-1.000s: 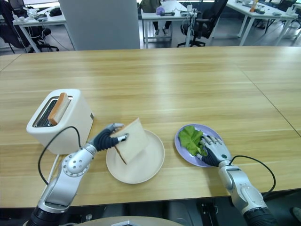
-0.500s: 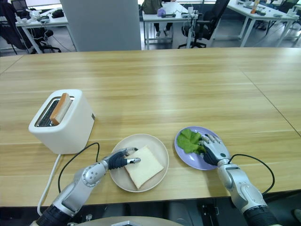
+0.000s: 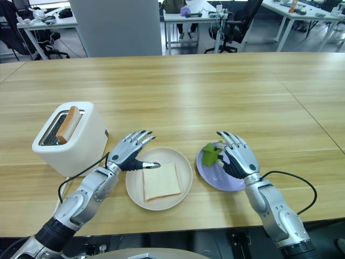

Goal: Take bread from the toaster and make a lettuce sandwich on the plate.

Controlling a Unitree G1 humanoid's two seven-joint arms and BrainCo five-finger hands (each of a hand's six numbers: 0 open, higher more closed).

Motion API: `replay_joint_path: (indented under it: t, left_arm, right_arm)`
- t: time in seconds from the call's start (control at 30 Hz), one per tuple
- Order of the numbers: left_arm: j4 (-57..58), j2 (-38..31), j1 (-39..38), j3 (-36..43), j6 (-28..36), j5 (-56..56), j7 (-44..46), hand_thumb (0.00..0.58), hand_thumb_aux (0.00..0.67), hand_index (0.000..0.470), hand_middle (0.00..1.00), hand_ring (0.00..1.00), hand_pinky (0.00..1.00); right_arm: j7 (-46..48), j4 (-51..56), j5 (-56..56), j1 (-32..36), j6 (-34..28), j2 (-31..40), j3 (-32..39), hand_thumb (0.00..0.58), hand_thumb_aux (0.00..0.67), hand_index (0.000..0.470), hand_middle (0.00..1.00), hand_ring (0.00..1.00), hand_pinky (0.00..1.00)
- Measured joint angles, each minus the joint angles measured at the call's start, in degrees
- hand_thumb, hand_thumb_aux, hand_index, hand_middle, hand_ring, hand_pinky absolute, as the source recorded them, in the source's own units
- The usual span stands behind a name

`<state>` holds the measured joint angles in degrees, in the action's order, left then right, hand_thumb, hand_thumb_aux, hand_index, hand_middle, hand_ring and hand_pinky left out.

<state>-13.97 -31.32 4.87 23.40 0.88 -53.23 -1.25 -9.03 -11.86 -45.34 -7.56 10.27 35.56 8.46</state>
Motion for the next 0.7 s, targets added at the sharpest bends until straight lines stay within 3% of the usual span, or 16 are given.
replay_joint_path:
  t: [0.3, 0.7]
  left_arm:
    - [-13.38, -2.28, -8.96, -15.0, 3.68, -1.33, 2.03, 0.0, 0.0, 0.0, 0.0, 0.0, 0.0]
    - [-15.77, -2.87, -13.54, -30.74, 7.03, 0.24, 4.2, 0.0, 0.0, 0.0, 0.0, 0.0, 0.0]
  right_arm:
    - [5.52, -5.38, 0.01, 2.95, 0.5, -8.29, 4.89, 0.58, 0.67, 0.46, 0.0, 0.0, 0.0]
    - [10.15, -7.32, -0.37, 10.82, 0.4, -15.39, 9.53, 0.58, 0.67, 0.46, 0.0, 0.0, 0.0]
